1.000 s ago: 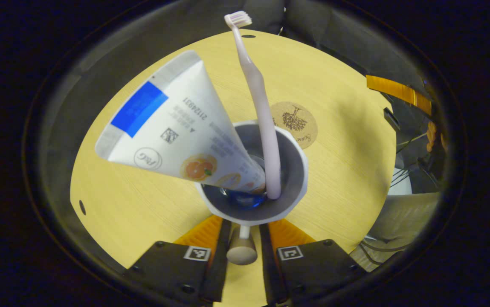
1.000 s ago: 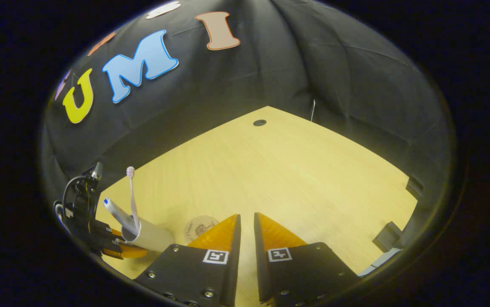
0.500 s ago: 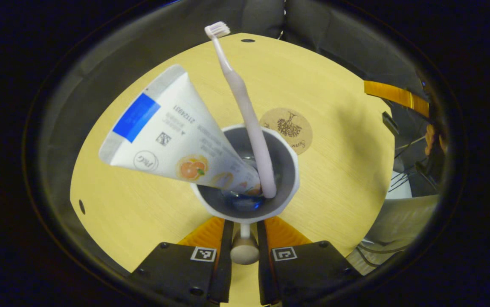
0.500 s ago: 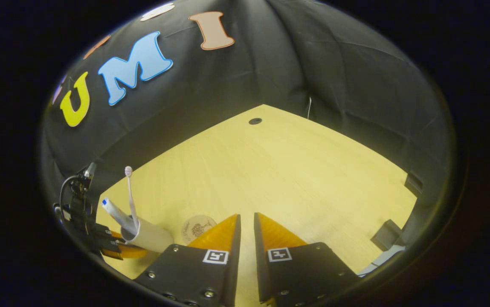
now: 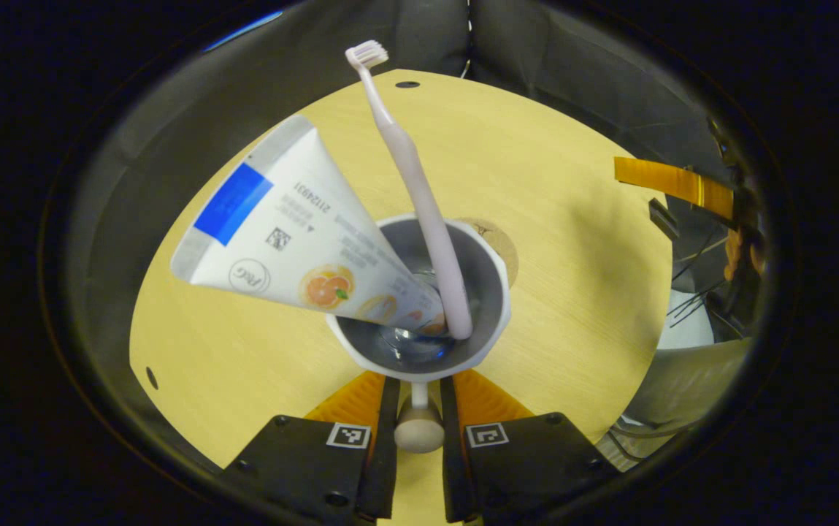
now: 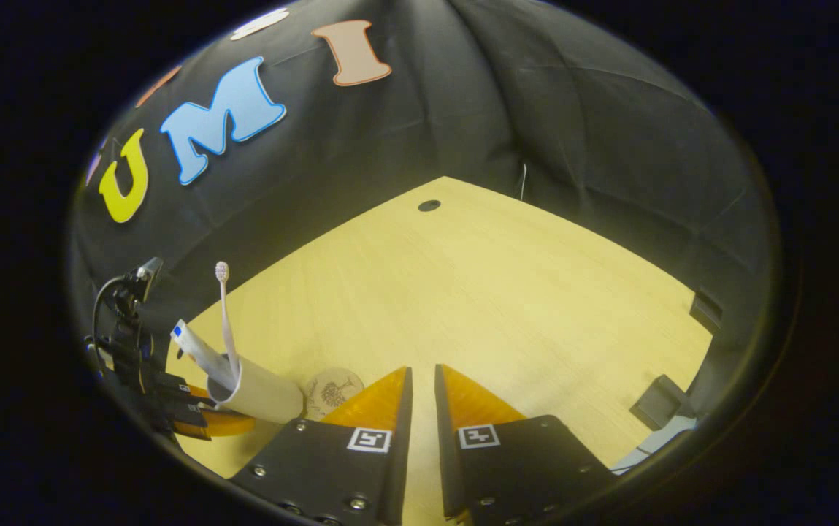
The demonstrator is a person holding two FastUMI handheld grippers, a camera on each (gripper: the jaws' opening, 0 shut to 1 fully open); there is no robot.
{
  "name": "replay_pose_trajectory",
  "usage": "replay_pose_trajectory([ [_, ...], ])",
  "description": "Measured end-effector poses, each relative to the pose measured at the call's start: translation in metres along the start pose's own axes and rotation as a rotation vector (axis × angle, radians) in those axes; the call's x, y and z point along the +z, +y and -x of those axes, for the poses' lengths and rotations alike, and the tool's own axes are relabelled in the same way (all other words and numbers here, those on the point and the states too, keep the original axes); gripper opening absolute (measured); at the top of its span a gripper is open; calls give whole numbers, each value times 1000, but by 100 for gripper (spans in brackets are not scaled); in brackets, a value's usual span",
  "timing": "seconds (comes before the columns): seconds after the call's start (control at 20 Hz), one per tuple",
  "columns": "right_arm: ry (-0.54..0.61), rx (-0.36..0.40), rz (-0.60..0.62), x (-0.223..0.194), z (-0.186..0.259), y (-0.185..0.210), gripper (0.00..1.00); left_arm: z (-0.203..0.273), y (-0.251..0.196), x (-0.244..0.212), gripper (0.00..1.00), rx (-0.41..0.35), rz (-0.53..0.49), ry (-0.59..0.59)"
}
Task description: Put the toothbrush and toothpaste on the desktop into the cup, then pick up the cup and place it on the coaster on the desktop.
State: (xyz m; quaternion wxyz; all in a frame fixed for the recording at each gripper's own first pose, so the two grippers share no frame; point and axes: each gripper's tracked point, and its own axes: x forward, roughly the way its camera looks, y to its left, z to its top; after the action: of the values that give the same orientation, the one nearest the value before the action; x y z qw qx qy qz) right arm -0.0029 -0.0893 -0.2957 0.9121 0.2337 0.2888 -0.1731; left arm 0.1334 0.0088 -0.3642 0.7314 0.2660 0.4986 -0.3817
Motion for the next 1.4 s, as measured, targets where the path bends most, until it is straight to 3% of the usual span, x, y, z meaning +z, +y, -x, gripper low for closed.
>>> replay_pose_trajectory([
  [0.6,12,-39,-46,4,-1,-37,19,5,1,-4,33,-32,-50,-8],
  [0.85,21,-38,-52,6,-2,-45,19,9,3,-5,33,-11,-58,-1],
  [1.15,37,-10,-31,7,-7,-39,19,14,5,-11,37,41,-20,-23],
  [1.4,30,61,55,19,-7,-11,19,32,-1,-29,37,67,94,-73],
])
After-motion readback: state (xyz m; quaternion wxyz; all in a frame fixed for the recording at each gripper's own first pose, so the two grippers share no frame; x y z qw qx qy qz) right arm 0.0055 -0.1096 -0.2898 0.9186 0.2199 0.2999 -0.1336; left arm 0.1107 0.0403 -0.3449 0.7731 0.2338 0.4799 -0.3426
